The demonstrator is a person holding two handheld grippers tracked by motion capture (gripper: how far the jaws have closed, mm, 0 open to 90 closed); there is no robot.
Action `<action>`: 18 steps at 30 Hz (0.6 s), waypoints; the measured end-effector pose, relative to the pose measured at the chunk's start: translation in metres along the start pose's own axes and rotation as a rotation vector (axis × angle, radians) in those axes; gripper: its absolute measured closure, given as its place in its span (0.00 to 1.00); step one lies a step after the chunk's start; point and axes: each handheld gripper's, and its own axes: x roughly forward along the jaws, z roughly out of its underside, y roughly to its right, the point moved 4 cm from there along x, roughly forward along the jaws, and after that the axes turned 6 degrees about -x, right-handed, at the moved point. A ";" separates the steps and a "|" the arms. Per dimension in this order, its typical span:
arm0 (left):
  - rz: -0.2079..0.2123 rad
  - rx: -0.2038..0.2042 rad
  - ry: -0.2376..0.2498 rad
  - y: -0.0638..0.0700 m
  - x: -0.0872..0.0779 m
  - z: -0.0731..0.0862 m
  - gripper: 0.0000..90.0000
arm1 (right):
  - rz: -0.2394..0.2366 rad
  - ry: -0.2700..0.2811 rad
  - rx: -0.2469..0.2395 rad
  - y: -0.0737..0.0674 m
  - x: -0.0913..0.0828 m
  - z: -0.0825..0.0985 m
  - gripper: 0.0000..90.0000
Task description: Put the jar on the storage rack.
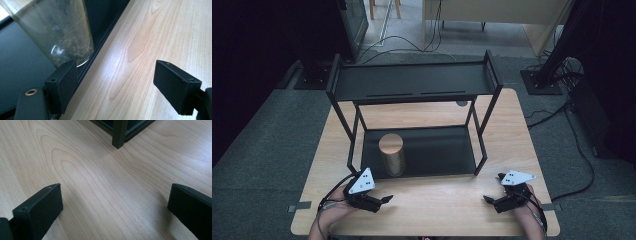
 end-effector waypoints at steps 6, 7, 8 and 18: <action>0.031 0.002 -0.017 0.001 0.000 0.004 0.22 | 0.000 0.000 0.000 0.000 0.000 0.000 0.00; 0.037 0.001 -0.017 0.001 0.000 0.004 0.22 | 0.000 0.000 0.000 0.000 0.000 0.000 0.00; 0.039 0.003 -0.019 0.001 0.000 0.005 0.22 | 0.000 0.000 0.000 0.000 0.000 0.000 0.00; 0.064 0.003 -0.031 0.000 -0.002 0.009 0.22 | 0.000 0.000 0.000 0.000 0.000 0.000 0.00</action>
